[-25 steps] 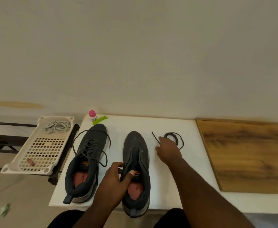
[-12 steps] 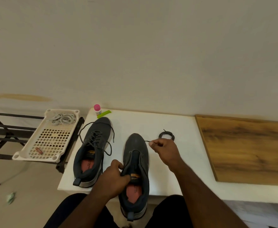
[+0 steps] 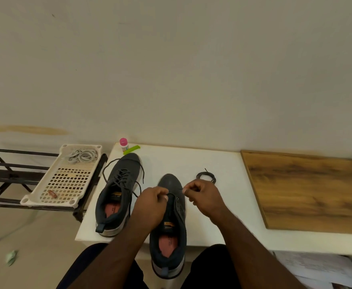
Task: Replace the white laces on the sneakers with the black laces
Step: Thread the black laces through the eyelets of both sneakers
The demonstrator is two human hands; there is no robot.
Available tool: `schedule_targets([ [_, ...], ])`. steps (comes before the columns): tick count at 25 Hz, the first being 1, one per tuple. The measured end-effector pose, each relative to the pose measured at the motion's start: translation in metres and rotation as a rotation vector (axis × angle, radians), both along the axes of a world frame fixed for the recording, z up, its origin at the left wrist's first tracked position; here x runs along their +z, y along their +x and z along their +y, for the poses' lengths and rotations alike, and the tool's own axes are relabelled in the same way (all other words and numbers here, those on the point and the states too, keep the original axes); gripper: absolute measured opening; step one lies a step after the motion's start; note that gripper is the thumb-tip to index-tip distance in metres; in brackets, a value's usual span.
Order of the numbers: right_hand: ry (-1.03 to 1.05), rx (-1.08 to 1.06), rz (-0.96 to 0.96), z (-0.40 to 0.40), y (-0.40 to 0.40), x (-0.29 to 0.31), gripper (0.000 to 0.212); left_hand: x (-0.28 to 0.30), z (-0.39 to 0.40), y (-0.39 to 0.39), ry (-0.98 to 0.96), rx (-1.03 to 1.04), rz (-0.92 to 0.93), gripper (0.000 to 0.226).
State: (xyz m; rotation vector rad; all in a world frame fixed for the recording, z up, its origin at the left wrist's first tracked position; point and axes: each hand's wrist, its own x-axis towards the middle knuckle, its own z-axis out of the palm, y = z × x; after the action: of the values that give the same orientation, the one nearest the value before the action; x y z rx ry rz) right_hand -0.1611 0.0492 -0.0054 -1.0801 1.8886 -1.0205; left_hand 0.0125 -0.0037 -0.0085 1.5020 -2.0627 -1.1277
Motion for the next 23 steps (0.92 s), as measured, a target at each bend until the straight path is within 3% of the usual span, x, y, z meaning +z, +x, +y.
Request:
schedule_targets([
  [5,0.111,-0.201,-0.166,0.002,0.011,-0.022,0.013,-0.021,-0.007,-0.013,0.036,-0.062,-0.142,0.023],
  [13,0.149,-0.189,-0.094,-0.008,0.012,-0.040,0.009,-0.046,-0.018,-0.023,0.074,-0.035,-0.146,0.022],
  [23,0.242,0.018,0.211,-0.020,0.009,-0.044,0.016,-0.056,-0.016,-0.027,0.023,-0.004,-0.157,0.020],
])
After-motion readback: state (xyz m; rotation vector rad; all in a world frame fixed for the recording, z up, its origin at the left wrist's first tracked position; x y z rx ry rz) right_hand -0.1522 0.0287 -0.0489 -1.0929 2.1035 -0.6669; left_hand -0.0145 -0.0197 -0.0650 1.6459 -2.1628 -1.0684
